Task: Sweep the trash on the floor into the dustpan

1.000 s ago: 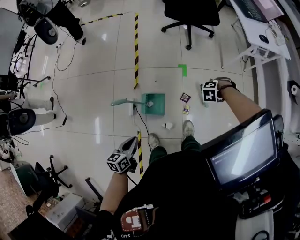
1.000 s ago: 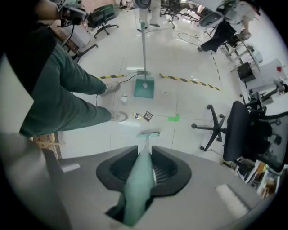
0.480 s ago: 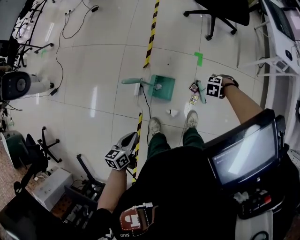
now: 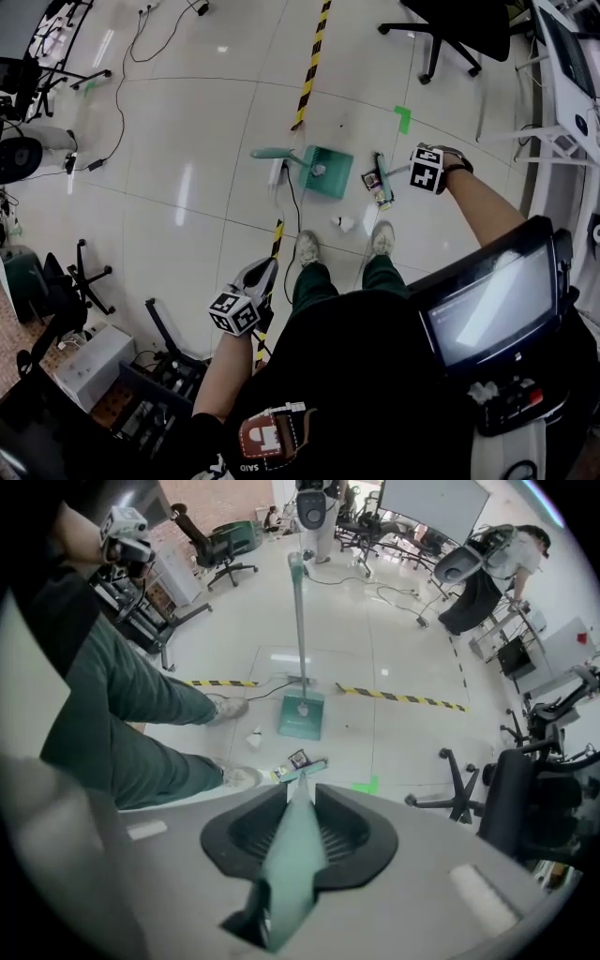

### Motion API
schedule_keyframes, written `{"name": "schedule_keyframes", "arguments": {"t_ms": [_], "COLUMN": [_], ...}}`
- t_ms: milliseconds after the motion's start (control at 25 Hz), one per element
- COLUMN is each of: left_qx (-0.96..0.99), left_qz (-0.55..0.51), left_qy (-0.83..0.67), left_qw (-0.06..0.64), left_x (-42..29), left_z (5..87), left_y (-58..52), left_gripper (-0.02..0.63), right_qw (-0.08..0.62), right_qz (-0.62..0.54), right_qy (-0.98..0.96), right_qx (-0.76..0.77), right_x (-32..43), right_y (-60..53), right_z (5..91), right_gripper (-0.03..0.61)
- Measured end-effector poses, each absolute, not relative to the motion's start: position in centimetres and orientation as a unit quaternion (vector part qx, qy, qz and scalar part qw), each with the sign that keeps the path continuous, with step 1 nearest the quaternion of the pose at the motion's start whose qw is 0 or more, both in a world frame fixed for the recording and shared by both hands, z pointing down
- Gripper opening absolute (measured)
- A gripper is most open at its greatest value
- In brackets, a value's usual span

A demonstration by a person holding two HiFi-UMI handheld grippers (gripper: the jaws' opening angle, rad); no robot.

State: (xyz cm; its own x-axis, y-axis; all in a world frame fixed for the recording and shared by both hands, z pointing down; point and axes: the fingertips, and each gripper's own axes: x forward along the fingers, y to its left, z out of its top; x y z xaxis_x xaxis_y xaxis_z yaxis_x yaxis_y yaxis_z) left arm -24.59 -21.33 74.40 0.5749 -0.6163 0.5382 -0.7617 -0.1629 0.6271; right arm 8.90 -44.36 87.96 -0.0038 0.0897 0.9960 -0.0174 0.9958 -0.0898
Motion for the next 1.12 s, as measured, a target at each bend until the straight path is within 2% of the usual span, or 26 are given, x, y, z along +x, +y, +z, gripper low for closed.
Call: {"name": "schedule_keyframes", "arguments": {"t_ms": [520, 1120], "left_qx": [0.765, 0.806], "left_qz": [0.076, 0.036], "left_qy": [-0.453, -0.444], "left_qw": [0.452, 0.391], "left_x": [-24.0, -25.5], "left_z": [73.5, 67.9], "left_y": [-21.3, -26.4], "left_gripper": [0.002, 0.002], "right_qw": [0.574, 0.615], "right_qz": [0.137, 0.204], "right_qy": [-0.801, -0.736], "right_qx": [0.097, 0.193], "right_x": [3.1, 14.2], "right_y": [-46.9, -38.9], "right_z": [80.7, 74.9], "right_gripper": [0.089, 0.089]}}
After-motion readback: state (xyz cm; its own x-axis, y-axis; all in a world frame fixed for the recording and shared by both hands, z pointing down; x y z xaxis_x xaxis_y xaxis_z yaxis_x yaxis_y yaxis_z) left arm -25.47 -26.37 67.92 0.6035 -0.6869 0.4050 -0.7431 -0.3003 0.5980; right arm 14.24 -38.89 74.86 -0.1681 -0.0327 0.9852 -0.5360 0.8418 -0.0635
